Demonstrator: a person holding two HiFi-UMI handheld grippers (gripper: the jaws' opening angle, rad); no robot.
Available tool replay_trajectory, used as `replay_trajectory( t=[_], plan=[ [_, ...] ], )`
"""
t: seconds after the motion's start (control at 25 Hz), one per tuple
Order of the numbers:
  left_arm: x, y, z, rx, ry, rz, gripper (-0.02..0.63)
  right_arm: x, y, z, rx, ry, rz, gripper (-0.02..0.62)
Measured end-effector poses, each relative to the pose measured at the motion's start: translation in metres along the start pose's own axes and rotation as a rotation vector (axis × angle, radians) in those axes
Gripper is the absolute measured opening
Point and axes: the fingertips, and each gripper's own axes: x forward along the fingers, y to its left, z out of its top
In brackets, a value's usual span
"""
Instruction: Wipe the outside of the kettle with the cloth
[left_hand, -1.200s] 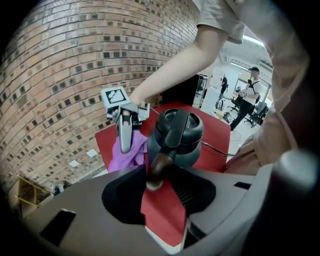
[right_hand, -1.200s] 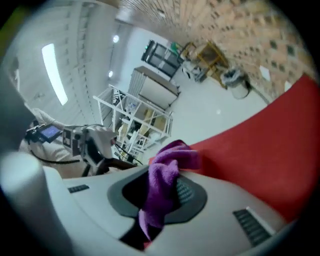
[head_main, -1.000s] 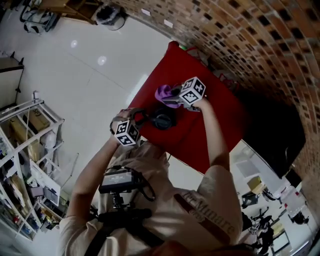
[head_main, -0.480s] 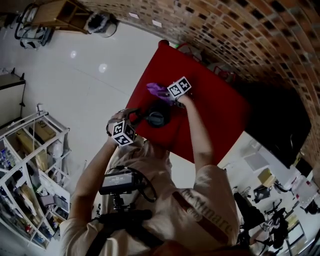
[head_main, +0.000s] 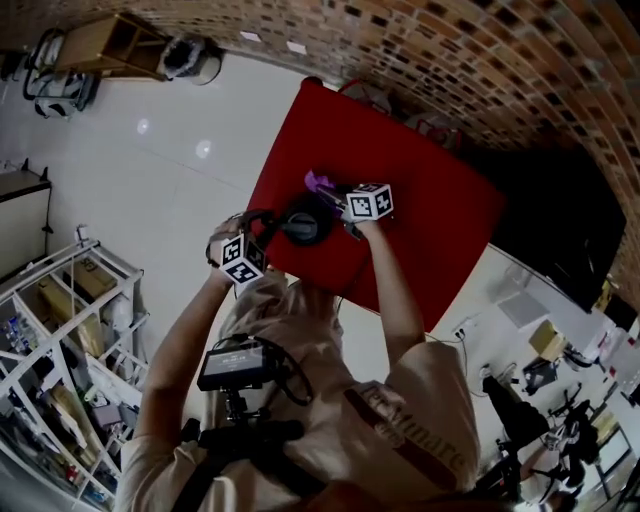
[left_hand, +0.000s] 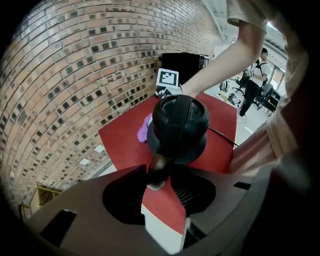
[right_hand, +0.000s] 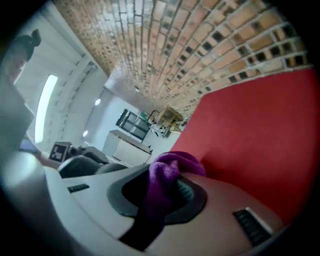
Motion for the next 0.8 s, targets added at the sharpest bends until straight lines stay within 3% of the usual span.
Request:
replay_trajectory(
  t=[0.12,0.28,0.32,0.4,0.52,0.56,0.64,0.72,0.8],
  plan=[
    [0.001,0.002,-0.001,0.001,0.008,0.010,0.155,0.021,-0.057,-0.026,0.098,0.019,-0.118,0.077],
    [0.000,0.004,-0.001,-0.013,0.007,0.024,0.155,0.016,-0.059,-0.025,0.053,0.057,-0.149,0.077],
    [0.001,0.004,0.000,-0.013,0.010,0.027,0.155,0.003,-0.050,-0.017,0.064,0.017,-0.128,0.077],
    [0.001,0.003,-0.001,-0.016,0.015,0.031,0.155,-0.039,-0.026,0.009,0.098,-0.156,-0.080,0.077],
    [0.000,0.004,-0.003,-0.015,0.023,0.033,0.155,-0.102,0.018,0.041,0.015,-0.430,-0.071,0.077],
    [0.000,0.006,-0.003,-0.010,0.023,0.032,0.155,-0.110,0.034,0.044,-0.019,-0.466,-0.067,0.077],
    [0.000,0.009,-0.003,-0.003,0.026,0.035,0.155,-0.097,0.057,0.032,-0.039,-0.439,-0.044,0.077],
    [0.001,0.010,-0.003,-0.004,0.035,0.041,0.155,-0.067,0.055,0.012,0.015,-0.404,-0.043,0.077],
    [0.004,0.009,-0.004,-0.007,0.049,0.050,0.155,-0.051,0.030,-0.004,0.119,-0.435,-0.082,0.077]
  ],
)
